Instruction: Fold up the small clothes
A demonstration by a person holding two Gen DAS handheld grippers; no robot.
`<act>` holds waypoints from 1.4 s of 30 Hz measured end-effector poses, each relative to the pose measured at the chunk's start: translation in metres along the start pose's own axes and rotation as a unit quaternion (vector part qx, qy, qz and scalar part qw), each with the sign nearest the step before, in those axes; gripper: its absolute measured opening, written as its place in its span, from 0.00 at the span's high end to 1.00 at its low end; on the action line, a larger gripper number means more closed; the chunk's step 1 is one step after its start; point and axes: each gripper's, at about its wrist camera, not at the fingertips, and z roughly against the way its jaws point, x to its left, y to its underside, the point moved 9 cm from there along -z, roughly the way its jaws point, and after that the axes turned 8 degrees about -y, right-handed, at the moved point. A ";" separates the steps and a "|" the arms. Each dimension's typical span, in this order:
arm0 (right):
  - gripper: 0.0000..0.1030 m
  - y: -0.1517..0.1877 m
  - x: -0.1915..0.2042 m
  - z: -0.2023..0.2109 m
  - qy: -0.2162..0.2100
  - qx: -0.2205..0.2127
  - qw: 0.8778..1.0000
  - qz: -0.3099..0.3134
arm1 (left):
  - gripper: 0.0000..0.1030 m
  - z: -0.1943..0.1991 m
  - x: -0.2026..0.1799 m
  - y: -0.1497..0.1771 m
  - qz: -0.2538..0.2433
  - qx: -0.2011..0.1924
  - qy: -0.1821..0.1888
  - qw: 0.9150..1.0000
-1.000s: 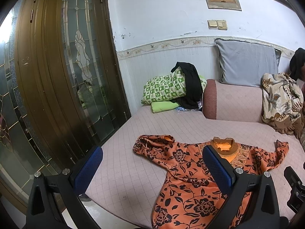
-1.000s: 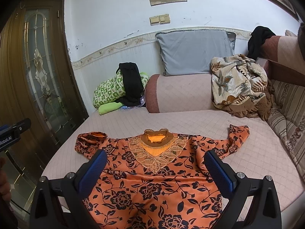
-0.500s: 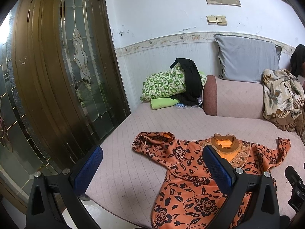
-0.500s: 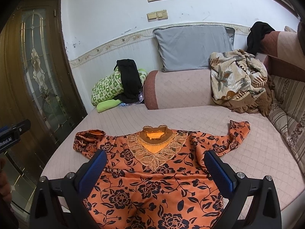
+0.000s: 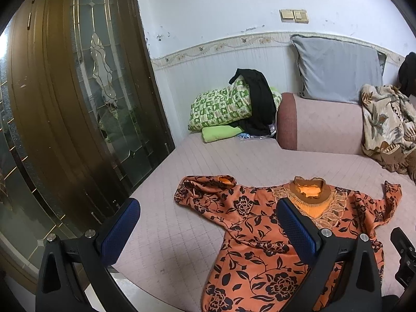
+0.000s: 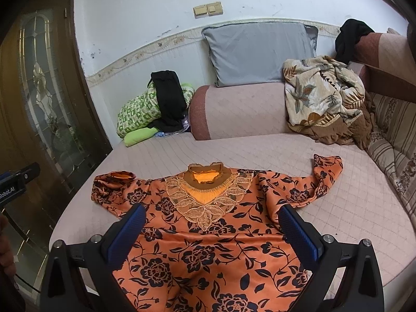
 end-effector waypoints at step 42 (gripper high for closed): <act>0.20 -0.030 -0.381 -0.257 0.271 0.166 0.935 -0.157 | 0.00 -0.226 -0.215 0.163 -0.047 0.230 0.088 0.968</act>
